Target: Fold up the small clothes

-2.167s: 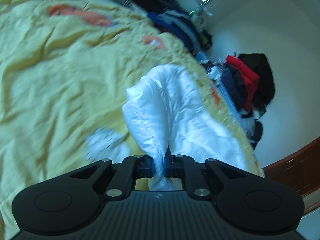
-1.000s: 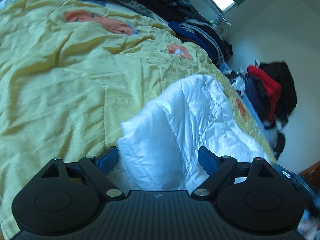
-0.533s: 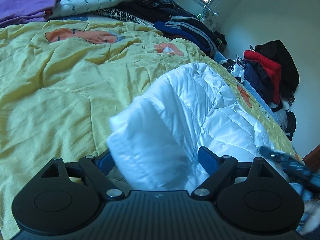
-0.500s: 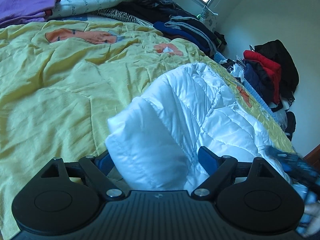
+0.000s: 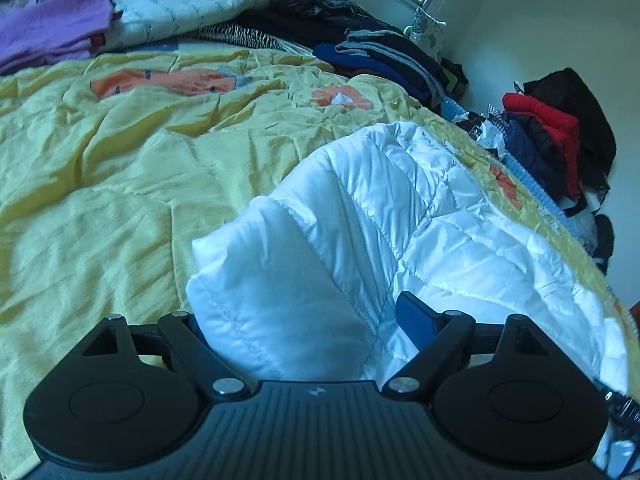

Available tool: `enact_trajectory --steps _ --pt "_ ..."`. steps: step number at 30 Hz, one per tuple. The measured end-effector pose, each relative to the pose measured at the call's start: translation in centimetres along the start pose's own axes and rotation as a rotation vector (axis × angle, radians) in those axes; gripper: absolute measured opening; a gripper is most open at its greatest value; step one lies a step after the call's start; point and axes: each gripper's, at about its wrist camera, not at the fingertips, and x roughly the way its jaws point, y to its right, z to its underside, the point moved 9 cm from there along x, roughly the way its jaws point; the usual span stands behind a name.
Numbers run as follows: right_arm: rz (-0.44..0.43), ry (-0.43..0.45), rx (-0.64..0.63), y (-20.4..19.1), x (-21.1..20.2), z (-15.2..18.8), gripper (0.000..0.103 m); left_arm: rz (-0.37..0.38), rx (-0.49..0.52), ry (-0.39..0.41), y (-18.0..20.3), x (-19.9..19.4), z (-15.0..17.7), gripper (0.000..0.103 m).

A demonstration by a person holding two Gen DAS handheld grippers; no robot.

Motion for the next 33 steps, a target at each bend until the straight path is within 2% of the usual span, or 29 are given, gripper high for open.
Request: enact_trajectory --steps 2,4,5,7,9,12,15,18,20,21,24,27,30,33 --pt "-0.007 -0.003 0.008 -0.1 0.7 -0.1 0.1 -0.029 0.04 0.003 0.5 0.2 0.1 0.076" --pt "-0.006 -0.006 0.003 -0.3 1.0 -0.1 0.1 0.001 0.04 -0.018 1.1 0.2 0.0 0.042" --pt "-0.012 -0.002 0.008 -0.3 0.8 -0.1 0.1 0.002 0.034 -0.026 1.3 0.1 -0.1 0.038" --pt "-0.011 0.041 0.069 0.0 -0.7 -0.6 0.098 -0.005 0.052 -0.022 1.8 -0.7 -0.5 0.023" --pt "-0.077 0.135 0.189 0.5 -3.8 -1.1 0.098 -0.009 0.068 0.007 2.3 -2.0 -0.8 0.018" --pt "-0.181 0.218 0.311 1.0 -7.7 -1.2 0.101 -0.007 0.103 0.055 3.8 -4.2 -1.3 0.015" --pt "-0.202 0.234 0.333 1.1 -10.0 -0.1 0.102 0.03 0.16 0.115 6.8 -6.8 -1.9 0.014" --pt "-0.222 0.214 0.355 1.8 -10.4 1.6 0.103 0.1 0.267 0.183 11.7 -9.7 -2.1 0.014" --pt "-0.246 0.158 0.451 3.2 -9.0 3.4 0.103 0.159 0.344 0.206 15.4 -11.0 -1.6 0.014" --pt "-0.277 0.167 0.481 3.5 -8.8 4.0 0.103 0.187 0.392 0.21 17.3 -11.5 -1.1 0.014" --pt "-0.338 0.2 0.538 4.2 -9.0 4.2 0.103 0.295 0.522 0.194 22.7 -12.2 1.5 0.014" --pt "-0.405 0.216 0.576 4.7 -9.1 4.3 0.103 0.384 0.691 0.148 27.7 -11.7 5.7 0.014" --pt "-0.464 0.239 0.61 5.2 -9.5 4.4 0.103 0.448 0.812 0.078 31.5 -10.3 10.2 0.014" --pt "-0.543 0.271 0.674 5.9 -10.0 4.5 0.103 0.471 0.891 0.016 33.5 -8.6 13.4 0.014"
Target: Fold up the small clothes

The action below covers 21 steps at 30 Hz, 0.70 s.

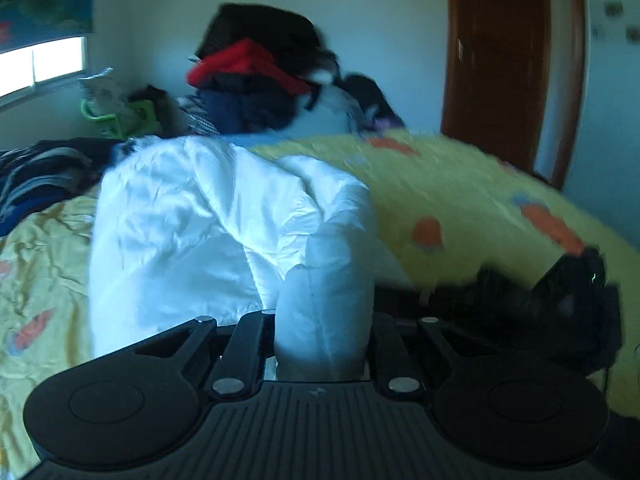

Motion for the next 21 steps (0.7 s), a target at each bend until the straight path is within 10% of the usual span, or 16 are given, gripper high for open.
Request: enact_trajectory --steps 10,17,19,21 --pt "-0.258 0.061 0.443 2.8 -2.2 -3.4 0.101 0.024 0.19 -0.037 1.6 0.8 2.2 0.014" --pt "-0.074 -0.118 0.169 -1.5 1.1 -9.0 0.1 0.04 0.231 -0.03 3.2 0.3 3.3 0.014" --pt "0.05 -0.174 0.094 -0.9 3.2 -9.7 0.091 0.046 0.242 -0.037 3.4 0.5 3.6 0.014" --pt "0.07 -0.215 0.046 -1.0 5.0 -10.0 0.058 0.038 0.259 -0.037 3.7 0.7 3.7 0.014"
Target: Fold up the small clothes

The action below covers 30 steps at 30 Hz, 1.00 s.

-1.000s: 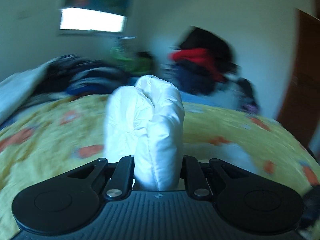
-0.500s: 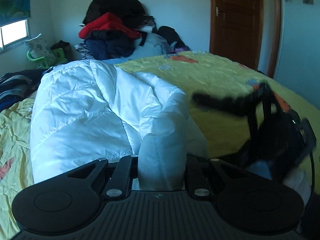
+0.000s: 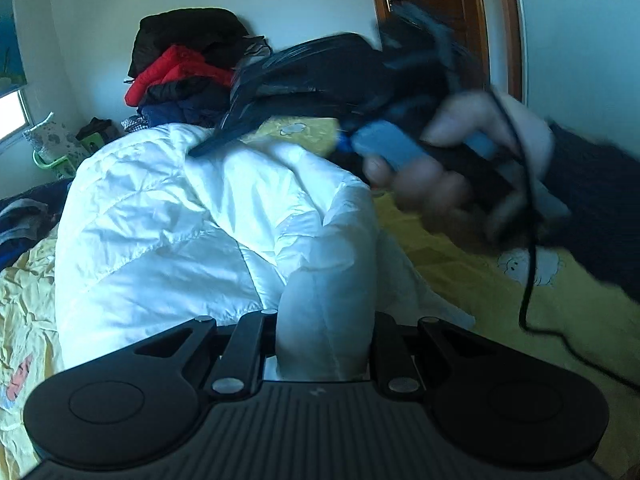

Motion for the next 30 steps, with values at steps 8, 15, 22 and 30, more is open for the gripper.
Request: enact_trajectory --steps 8,15,22,30 --pt "0.326 -0.044 -0.342 1.7 1.1 -1.0 0.028 0.149 -0.115 -0.086 0.7 3.8 0.7 0.015" --pt "0.38 -0.027 -0.299 6.7 0.8 0.1 0.03 0.174 -0.13 -0.098 0.3 5.5 1.5 0.015" --pt "0.352 0.019 -0.252 5.9 -0.2 0.7 0.045 0.205 -0.107 -0.021 0.5 2.4 1.1 0.041" --pt "0.335 0.033 -0.239 5.9 -0.6 1.3 0.051 0.249 -0.119 0.249 -3.2 -6.4 -0.8 0.072"
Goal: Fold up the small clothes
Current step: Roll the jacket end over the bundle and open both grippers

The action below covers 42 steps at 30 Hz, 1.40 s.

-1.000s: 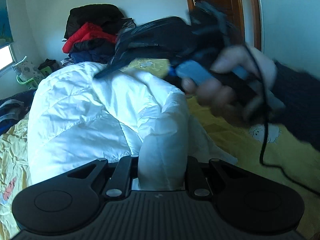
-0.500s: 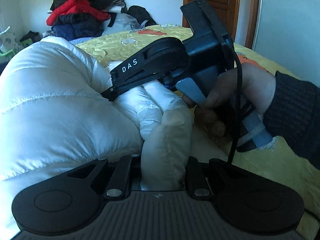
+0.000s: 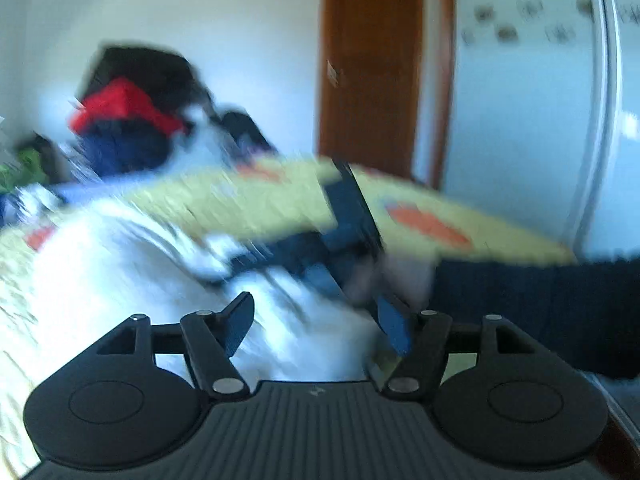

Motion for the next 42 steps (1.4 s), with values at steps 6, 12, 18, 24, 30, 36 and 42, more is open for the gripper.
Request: enact_trajectory --steps 6,12,18,24,30,36,42 --pt "-0.053 0.011 0.068 0.6 -0.1 0.0 0.054 -0.304 -0.09 -0.085 -9.5 4.3 1.5 0.073" --pt "0.001 0.167 0.18 0.2 -5.9 -3.5 0.063 -0.331 0.027 -0.147 -9.3 8.1 4.5 0.082" --pt "-0.055 0.41 -0.008 -8.2 -12.8 -8.4 0.103 -0.297 0.018 -0.168 -8.9 10.6 5.1 0.084" --pt "-0.176 0.124 -0.055 -12.7 -1.9 -5.5 0.095 -0.28 0.011 -0.176 -9.1 11.0 5.7 0.084" --pt "0.006 0.015 -0.132 -8.4 6.1 -5.6 0.088 -0.234 -0.075 -0.142 -10.4 11.7 5.5 0.085" --pt "0.054 -0.008 -0.22 -5.4 8.1 -4.2 0.084 -0.21 -0.08 -0.121 -10.4 12.8 5.7 0.087" --pt "0.013 0.006 -0.182 -3.7 8.8 -4.5 0.081 -0.217 -0.071 -0.12 -10.1 13.2 6.0 0.088"
